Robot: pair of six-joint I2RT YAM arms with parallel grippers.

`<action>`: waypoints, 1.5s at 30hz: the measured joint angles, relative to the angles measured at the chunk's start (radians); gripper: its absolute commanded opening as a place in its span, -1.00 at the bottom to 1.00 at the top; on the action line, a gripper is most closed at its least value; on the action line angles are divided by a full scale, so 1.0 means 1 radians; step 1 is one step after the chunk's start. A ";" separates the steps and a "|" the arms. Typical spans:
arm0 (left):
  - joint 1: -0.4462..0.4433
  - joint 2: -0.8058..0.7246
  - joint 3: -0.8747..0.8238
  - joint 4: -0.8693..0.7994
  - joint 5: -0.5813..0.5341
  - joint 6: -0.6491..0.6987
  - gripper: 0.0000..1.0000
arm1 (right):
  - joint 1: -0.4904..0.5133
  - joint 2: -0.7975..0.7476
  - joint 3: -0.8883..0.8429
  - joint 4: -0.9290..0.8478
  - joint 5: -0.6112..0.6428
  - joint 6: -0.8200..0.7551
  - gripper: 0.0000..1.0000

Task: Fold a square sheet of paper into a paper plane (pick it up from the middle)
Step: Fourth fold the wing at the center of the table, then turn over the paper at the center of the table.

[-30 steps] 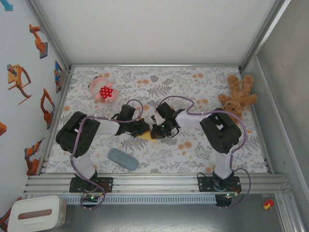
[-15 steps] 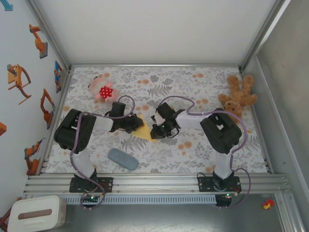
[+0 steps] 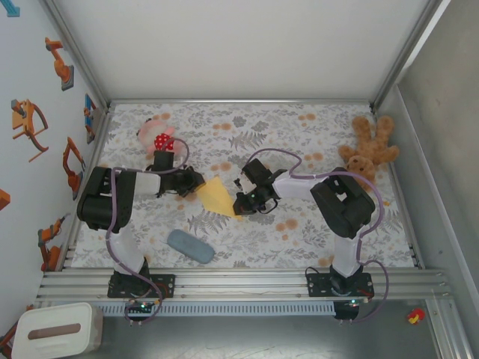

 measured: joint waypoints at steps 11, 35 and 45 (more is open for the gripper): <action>0.075 -0.017 0.065 -0.137 -0.111 0.057 -0.82 | 0.000 -0.004 0.001 -0.002 0.000 0.001 -1.00; -0.005 -0.593 -0.182 -0.333 -0.305 -0.138 0.47 | -0.072 0.016 0.178 0.121 -0.003 -0.014 -0.32; -0.014 -0.616 -0.213 -0.308 -0.297 -0.155 0.80 | -0.072 0.118 0.239 0.096 -0.063 -0.085 -0.47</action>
